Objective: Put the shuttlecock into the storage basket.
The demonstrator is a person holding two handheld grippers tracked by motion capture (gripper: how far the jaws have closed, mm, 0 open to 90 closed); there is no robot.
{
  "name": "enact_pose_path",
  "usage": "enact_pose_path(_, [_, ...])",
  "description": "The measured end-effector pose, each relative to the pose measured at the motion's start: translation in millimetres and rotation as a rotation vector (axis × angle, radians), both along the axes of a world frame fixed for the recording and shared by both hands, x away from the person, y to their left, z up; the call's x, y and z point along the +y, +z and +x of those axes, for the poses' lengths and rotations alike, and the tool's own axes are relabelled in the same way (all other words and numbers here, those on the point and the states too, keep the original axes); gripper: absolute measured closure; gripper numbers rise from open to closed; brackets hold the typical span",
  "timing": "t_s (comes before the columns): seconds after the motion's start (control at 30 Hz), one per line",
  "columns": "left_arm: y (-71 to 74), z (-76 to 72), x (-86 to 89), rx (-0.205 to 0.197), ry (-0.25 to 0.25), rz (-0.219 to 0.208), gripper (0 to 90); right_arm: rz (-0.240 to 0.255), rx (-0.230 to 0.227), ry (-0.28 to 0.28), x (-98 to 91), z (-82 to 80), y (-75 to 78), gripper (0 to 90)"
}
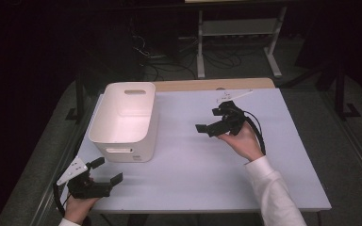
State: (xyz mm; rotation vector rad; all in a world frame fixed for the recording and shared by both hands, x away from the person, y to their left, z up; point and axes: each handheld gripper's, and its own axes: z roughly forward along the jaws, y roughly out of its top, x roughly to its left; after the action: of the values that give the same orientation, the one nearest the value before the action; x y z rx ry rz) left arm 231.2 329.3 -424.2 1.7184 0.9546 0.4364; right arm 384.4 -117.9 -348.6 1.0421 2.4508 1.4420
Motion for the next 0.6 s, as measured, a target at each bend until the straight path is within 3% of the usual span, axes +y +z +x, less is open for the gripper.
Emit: enact_pose_path(0.6, [0.8, -0.7, 1.5, -0.004, -0.011, 0.010, 0.0, -0.012, 0.022, -0.052, -27.0, -8.9, -25.3, 0.0])
